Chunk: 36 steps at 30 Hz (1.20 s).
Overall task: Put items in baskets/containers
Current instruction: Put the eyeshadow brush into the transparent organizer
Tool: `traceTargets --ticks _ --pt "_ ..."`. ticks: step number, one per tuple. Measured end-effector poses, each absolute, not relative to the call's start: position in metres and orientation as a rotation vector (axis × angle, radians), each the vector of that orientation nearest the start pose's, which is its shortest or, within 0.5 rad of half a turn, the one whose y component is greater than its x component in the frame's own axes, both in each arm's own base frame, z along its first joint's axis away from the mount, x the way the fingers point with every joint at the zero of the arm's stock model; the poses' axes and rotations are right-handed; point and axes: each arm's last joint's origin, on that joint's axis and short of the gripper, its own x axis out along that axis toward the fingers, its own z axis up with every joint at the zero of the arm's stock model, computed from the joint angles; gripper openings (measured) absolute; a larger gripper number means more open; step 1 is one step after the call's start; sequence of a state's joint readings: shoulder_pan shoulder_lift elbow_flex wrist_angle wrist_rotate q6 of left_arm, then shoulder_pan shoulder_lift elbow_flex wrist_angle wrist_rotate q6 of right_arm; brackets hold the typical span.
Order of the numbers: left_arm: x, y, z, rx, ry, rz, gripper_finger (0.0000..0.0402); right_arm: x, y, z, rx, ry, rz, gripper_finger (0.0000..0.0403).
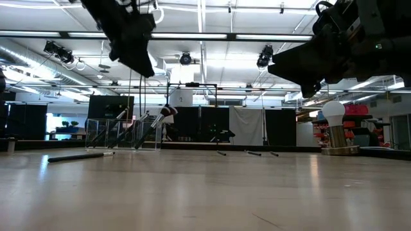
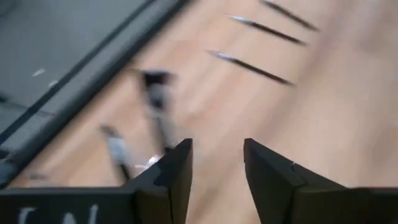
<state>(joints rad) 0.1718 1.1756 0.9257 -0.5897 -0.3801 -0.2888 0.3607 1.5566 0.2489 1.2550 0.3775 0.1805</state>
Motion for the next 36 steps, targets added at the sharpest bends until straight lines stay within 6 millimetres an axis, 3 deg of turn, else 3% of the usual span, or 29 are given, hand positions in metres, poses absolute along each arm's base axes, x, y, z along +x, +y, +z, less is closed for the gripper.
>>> traceTargets --ticks 8,15,19,23,29,36 --pt "0.229 -0.057 0.266 -0.104 0.751 0.400 0.0108 0.221 0.072 0.141 0.179 0.057 -0.023 0.0133" --pt "0.221 -0.115 0.244 -0.162 0.782 0.346 0.0082 0.221 0.072 0.139 0.169 0.070 -0.024 0.0133" --pt "0.226 -0.129 0.224 -0.244 0.803 0.426 0.0074 0.221 0.072 0.139 0.164 0.075 -0.024 0.0133" --pt "0.234 -0.125 0.202 -0.255 0.819 0.593 0.0091 0.221 0.072 0.138 0.161 0.083 -0.025 0.0133" --pt "0.232 -0.124 0.173 -0.241 0.887 0.770 0.0181 0.221 0.072 0.136 0.162 0.099 -0.027 0.0133" --pt "0.218 -0.138 0.152 -0.207 0.799 0.927 0.0290 0.221 0.072 0.136 0.159 0.106 -0.028 0.0133"
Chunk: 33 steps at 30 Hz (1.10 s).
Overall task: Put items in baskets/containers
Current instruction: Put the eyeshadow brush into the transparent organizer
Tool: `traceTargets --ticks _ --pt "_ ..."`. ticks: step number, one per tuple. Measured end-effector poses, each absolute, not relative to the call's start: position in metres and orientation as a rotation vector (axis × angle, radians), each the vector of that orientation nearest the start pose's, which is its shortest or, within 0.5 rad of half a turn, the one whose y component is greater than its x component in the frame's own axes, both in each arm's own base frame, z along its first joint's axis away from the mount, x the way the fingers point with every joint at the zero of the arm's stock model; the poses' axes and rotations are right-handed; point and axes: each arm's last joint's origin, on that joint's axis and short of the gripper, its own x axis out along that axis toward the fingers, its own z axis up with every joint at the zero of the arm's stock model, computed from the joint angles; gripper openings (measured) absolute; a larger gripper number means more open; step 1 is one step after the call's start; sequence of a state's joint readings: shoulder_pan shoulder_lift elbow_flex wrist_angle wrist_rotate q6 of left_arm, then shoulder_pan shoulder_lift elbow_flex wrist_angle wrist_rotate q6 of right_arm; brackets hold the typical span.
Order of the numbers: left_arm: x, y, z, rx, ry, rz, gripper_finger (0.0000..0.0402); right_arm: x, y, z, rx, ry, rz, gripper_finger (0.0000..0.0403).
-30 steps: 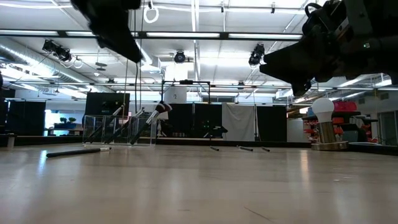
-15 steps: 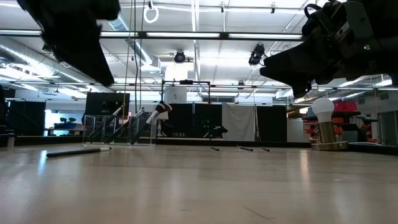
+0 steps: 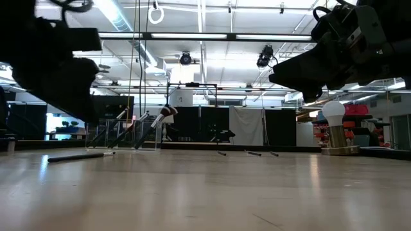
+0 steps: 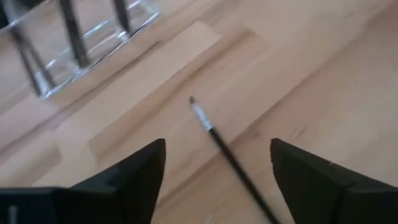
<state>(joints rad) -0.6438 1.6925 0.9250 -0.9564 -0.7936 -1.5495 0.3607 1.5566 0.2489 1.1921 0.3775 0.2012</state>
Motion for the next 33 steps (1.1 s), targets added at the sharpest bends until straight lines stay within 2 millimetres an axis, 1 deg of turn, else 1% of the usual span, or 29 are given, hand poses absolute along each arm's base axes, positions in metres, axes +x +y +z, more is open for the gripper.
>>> traceTargets --ticks 3,7,14,17,20,23,26,30,33 --pt "0.210 -0.142 0.145 -0.194 0.748 0.976 0.0301 0.221 0.072 0.136 0.159 0.105 -0.028 0.0133" --pt "0.201 -0.143 0.128 -0.233 0.664 0.970 0.0292 0.221 0.072 0.136 0.159 0.104 -0.035 0.0133" --pt "0.189 -0.132 0.091 -0.327 0.526 0.880 0.0271 0.221 0.071 0.137 0.162 0.091 -0.057 0.0133" --pt "0.186 -0.125 0.081 -0.335 0.472 0.850 0.0264 0.221 0.069 0.137 0.162 0.089 -0.069 0.0133" --pt "0.183 -0.115 0.074 -0.321 0.481 0.858 0.0253 0.222 0.069 0.137 0.165 0.089 -0.073 0.0133" --pt "0.182 -0.109 0.067 -0.271 0.500 0.855 0.0234 0.222 0.069 0.137 0.164 0.089 -0.073 0.0133" --pt "0.181 -0.108 0.059 -0.190 0.518 0.840 0.0205 0.222 0.069 0.137 0.164 0.089 -0.072 0.0133" --pt "0.179 -0.110 0.050 -0.122 0.524 0.829 0.0155 0.222 0.069 0.137 0.167 0.089 -0.072 0.0133" --pt "0.175 -0.115 0.047 -0.115 0.514 0.810 0.0111 0.222 0.069 0.137 0.170 0.089 -0.072 0.0133"
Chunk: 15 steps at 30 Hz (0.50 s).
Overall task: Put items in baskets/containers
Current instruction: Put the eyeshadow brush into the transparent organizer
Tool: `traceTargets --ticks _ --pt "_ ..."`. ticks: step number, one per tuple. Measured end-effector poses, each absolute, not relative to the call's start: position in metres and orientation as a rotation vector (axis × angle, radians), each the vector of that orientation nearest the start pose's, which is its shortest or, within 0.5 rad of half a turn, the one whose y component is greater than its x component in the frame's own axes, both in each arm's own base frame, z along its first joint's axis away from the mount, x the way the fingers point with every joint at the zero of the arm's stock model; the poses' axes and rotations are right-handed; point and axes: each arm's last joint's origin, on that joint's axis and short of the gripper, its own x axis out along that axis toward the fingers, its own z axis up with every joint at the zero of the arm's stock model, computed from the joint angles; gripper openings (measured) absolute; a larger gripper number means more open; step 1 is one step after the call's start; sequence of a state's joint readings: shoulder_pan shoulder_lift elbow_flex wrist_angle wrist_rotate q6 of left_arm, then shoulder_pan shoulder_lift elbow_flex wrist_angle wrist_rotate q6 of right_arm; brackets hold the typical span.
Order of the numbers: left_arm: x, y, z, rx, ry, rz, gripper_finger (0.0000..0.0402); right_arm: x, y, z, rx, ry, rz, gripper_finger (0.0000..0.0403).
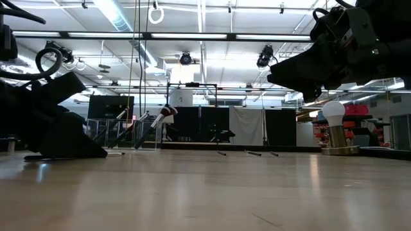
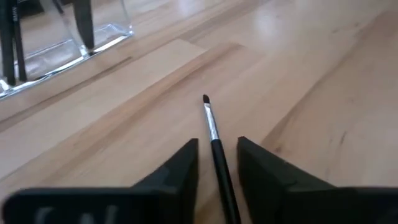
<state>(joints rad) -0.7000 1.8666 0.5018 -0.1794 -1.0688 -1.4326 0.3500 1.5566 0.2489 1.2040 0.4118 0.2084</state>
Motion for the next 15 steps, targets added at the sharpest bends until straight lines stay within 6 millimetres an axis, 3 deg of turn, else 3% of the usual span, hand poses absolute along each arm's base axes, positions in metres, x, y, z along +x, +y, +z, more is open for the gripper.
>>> traceTargets --ticks 6,15 --pt "0.1697 -0.1221 0.0458 -0.093 0.521 0.765 0.0016 0.2216 0.0686 0.1367 0.170 0.090 -0.072 0.0133" --pt "0.1718 -0.1247 0.0480 -0.123 0.506 0.740 0.0014 0.2216 0.0686 0.1367 0.166 0.090 -0.071 0.0133"
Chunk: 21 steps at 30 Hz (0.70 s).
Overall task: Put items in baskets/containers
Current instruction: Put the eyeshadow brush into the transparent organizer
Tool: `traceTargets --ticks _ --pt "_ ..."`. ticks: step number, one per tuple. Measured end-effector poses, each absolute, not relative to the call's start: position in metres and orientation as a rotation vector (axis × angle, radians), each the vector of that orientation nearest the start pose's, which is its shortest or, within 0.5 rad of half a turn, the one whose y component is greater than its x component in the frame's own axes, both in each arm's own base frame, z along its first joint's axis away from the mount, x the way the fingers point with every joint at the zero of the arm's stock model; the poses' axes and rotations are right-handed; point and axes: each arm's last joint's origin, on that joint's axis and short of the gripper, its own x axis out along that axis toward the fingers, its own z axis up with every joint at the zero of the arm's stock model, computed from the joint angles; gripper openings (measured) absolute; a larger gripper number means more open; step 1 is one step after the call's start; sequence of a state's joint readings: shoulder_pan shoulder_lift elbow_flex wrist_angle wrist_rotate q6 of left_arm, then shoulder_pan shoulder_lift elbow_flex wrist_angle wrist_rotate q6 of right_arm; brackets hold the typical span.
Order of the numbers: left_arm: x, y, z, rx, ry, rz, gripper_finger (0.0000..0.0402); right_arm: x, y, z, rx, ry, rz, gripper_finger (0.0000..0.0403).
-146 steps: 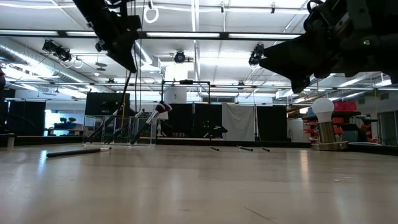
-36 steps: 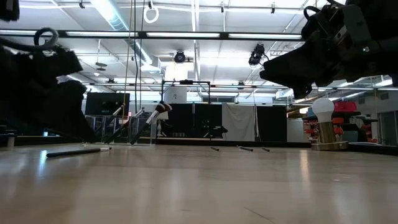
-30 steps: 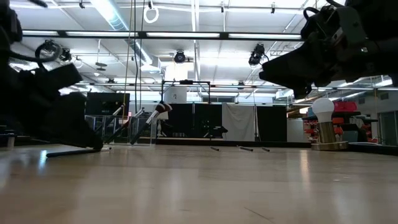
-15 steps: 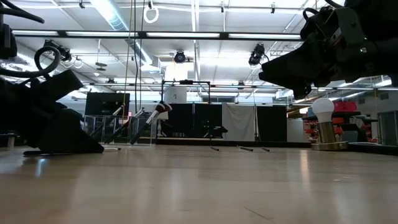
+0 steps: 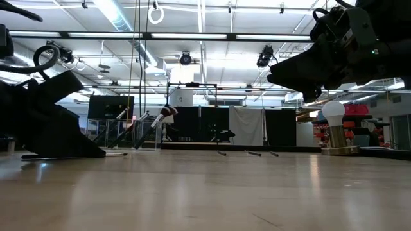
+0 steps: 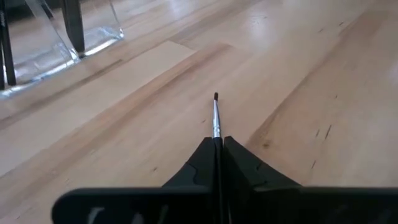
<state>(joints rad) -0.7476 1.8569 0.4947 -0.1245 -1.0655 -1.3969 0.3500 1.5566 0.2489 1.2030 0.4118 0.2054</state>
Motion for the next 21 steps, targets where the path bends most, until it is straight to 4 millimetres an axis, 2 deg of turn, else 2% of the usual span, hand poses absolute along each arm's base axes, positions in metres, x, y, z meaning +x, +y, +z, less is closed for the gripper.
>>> traceTargets --ticks 11,21 --pt "0.184 -0.139 0.081 -0.220 0.504 0.574 0.0016 0.222 0.069 0.137 0.166 0.085 -0.071 0.0133" --pt "0.219 -0.142 0.104 -0.198 0.344 0.454 0.0018 0.222 0.069 0.137 0.165 0.089 -0.042 0.0133"
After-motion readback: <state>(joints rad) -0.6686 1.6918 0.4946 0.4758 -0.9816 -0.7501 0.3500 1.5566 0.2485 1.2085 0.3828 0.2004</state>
